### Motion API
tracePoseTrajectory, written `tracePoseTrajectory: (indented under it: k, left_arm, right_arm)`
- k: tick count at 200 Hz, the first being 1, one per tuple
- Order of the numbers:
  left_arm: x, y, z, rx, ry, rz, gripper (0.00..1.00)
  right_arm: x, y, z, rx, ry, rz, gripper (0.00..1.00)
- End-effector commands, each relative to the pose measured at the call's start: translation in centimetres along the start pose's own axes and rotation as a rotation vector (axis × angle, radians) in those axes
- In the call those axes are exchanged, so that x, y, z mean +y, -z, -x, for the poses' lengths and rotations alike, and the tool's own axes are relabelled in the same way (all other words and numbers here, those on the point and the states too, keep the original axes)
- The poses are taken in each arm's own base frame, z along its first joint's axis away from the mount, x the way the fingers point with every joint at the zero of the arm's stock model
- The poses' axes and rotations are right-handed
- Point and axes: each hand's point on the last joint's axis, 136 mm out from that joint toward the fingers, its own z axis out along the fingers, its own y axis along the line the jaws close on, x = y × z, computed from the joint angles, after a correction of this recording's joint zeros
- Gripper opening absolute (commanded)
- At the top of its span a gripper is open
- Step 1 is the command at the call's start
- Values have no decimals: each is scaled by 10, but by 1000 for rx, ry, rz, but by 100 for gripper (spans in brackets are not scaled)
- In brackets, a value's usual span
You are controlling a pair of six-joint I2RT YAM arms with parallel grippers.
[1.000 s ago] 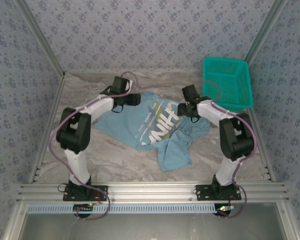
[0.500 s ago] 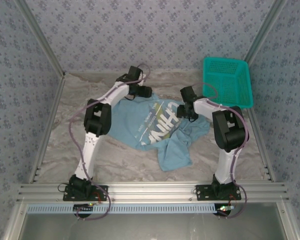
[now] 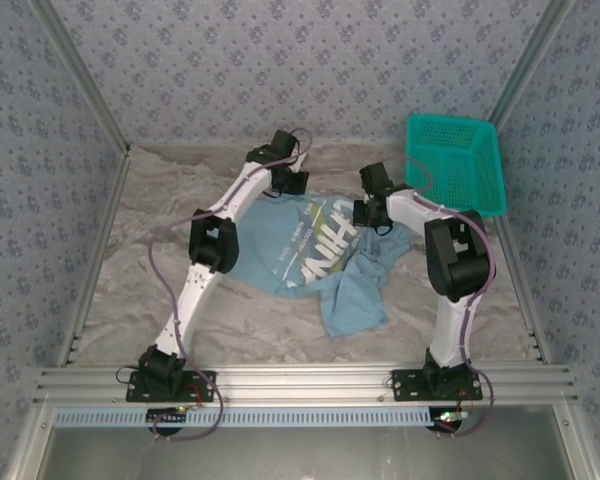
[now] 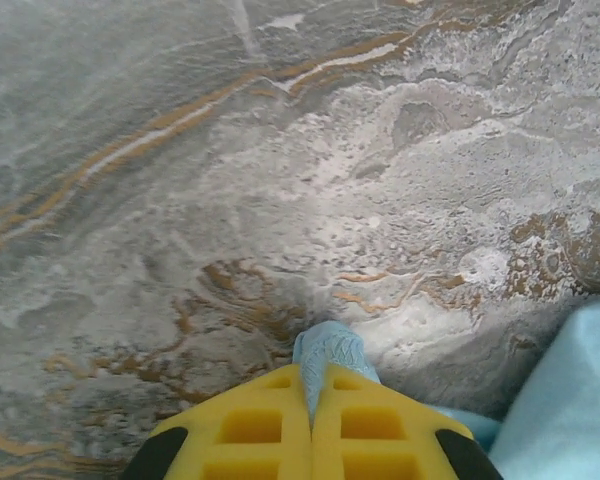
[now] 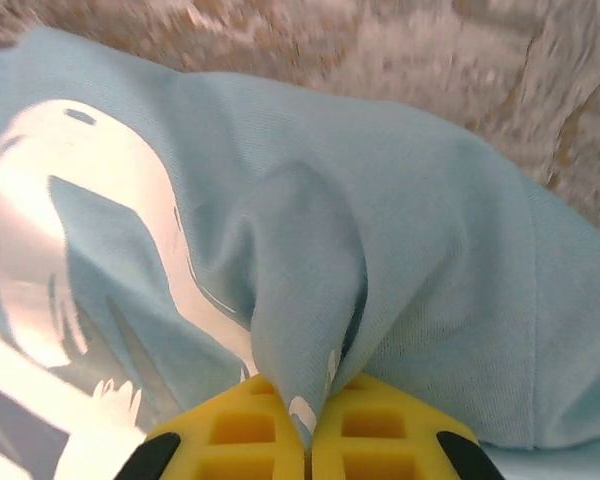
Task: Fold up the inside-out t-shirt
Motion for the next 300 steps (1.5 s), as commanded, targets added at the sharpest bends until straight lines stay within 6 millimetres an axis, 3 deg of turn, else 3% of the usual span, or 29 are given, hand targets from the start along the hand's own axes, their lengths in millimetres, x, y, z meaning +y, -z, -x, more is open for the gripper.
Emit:
tracePoseTrajectory:
  k: [1,23,42,62,64,65,68,69,78,87,104,121,131,147,162,176,195,217,229,250,271,286,300]
  left_arm:
    - [-6,72,50,-142,2,-54,0]
    - [-5,159,92,-301,-37,-45,0]
    - [-5,242,112,-420,-60,-39,0]
    - [-12,311,102,-465,-80,-41,0]
    - [-10,306,98,-449,-76,-41,0]
    - [-13,316,97,-461,-82,-42,0]
    - [-13,312,92,-443,-82,-44,0]
    - [-16,322,90,-454,-89,-45,0]
    - [-20,331,70,-439,-95,-50,0]
    - [-21,330,43,-423,-82,-60,0]
    - [-22,333,-13,-447,-38,-81,0]
    - [-14,312,-83,-411,23,-66,0]
    - [-7,299,-122,-374,85,-59,0]
    - [3,277,-176,-300,165,-55,0]
    - [12,261,-215,-243,226,-36,0]
    - [13,248,-238,-199,254,-52,0]
    - [16,237,-253,-159,287,-50,0]
    - [16,230,-257,-148,309,-49,0]
    - [16,227,-260,-138,305,-30,4]
    - [23,233,-262,-151,270,88,33]
    - [14,255,-244,-291,124,208,57]
    - [-10,261,-233,-391,-18,225,70]
    - [-48,250,-223,-429,-139,93,74]
  right_arm:
    - [15,74,73,-258,107,9,0]
    - [28,137,112,-440,194,-19,0]
    - [41,189,127,-567,269,-31,0]
    - [51,228,113,-651,342,-71,0]
    - [52,233,110,-660,347,-71,0]
    - [52,232,108,-659,351,-73,0]
    - [53,235,101,-662,358,-72,0]
    - [53,235,99,-662,359,-73,1]
    - [54,238,76,-655,373,-74,3]
    - [54,243,49,-644,361,-55,5]
    - [46,217,-26,-526,305,4,19]
    - [34,189,-98,-375,190,81,39]
    - [28,179,-130,-302,147,123,47]
    - [21,178,-150,-262,128,142,56]
    - [27,187,-147,-283,122,191,62]
    - [34,187,-144,-284,128,223,65]
    - [43,169,-150,-205,143,229,67]
    - [50,146,-152,-94,136,173,70]
    - [52,134,-164,-20,157,146,72]
    - [47,122,-185,67,140,129,72]
    - [35,124,-207,133,81,143,71]
    - [32,127,-210,145,30,181,71]
    - [24,127,-208,161,-37,205,71]
